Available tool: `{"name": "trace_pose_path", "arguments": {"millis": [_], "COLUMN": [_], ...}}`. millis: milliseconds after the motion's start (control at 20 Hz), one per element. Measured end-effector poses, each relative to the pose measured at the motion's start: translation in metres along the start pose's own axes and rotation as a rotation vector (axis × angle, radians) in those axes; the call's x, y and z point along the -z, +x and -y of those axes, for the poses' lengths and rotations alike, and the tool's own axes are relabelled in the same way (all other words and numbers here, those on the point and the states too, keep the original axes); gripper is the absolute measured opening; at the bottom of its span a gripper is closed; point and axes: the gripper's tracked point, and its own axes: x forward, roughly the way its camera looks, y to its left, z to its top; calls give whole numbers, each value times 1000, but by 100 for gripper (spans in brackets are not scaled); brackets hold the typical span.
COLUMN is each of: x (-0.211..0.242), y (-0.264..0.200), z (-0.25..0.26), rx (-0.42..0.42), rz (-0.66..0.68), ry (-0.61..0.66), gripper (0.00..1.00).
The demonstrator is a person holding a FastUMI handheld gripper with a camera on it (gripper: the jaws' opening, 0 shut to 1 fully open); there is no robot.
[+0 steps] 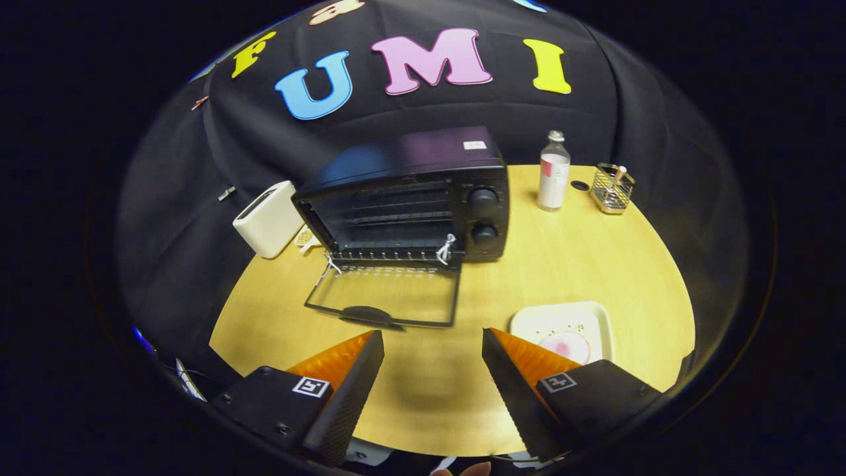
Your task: Open the toaster oven, put the food inside, and close the toaster oven door.
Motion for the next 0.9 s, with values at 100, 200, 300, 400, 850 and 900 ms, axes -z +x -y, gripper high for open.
{"name": "trace_pose_path", "arguments": {"millis": [100, 200, 300, 400, 850, 900], "x": [1, 0, 3, 5, 28, 32], "y": [-10, -15, -16, -13, 14, 17], "z": [35, 72, 107, 136, 209, 212], "rx": [16, 46, 81, 96, 74, 68], "rz": [-29, -62, -100, -135, -333, -354], "ry": [20, 30, 19, 11, 121, 127], "gripper": [99, 99, 99, 99, 99, 99]}}
